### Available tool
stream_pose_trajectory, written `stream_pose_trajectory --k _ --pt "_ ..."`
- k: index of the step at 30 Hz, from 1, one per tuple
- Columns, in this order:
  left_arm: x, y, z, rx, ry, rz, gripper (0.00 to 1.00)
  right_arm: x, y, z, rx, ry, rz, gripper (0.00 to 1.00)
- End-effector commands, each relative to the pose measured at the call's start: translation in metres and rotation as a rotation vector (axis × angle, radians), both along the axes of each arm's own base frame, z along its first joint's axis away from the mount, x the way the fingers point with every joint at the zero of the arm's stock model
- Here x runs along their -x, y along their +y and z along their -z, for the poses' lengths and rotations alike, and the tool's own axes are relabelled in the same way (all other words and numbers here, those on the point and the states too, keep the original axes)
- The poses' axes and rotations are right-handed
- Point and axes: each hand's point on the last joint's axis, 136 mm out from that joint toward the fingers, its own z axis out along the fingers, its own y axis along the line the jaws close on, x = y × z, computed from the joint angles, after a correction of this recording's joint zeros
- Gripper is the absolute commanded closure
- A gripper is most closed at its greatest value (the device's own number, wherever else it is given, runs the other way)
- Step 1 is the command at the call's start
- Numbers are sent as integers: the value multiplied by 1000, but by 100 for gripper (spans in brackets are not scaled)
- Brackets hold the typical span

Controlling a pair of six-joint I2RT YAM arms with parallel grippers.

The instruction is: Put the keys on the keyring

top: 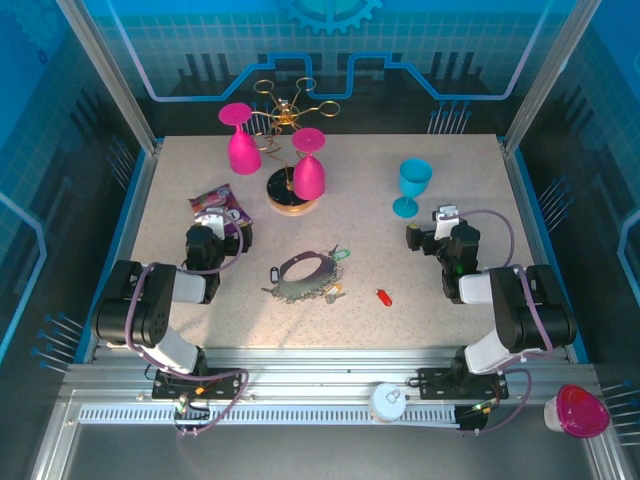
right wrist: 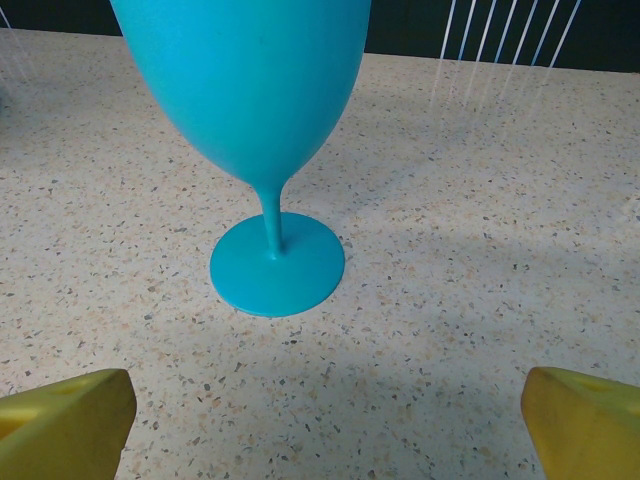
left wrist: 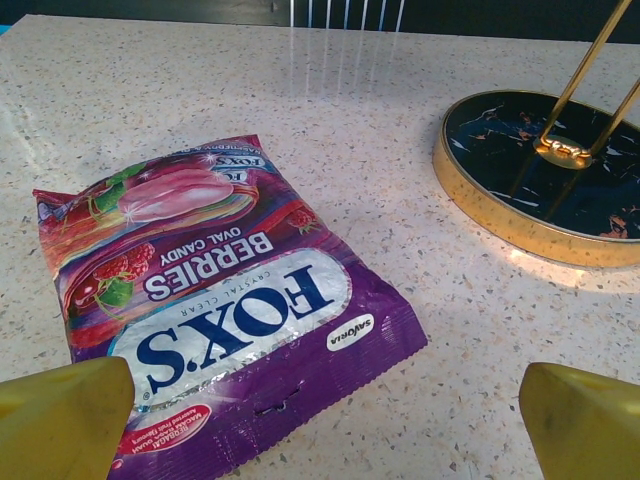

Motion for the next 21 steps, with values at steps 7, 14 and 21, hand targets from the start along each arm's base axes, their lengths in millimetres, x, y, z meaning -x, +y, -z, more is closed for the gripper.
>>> stream_pose_trajectory --k 7,14,21 --pt "-4 -1 -19 22 -50 30 1 2 8 -20 -28 -76 -84 0" --pt "17 -8 -70 8 -118 41 1 21 3 -68 -11 -133 -13 0" --pt "41 -24 -103 288 -55 36 1 44 6 -73 -315 83 125 13"
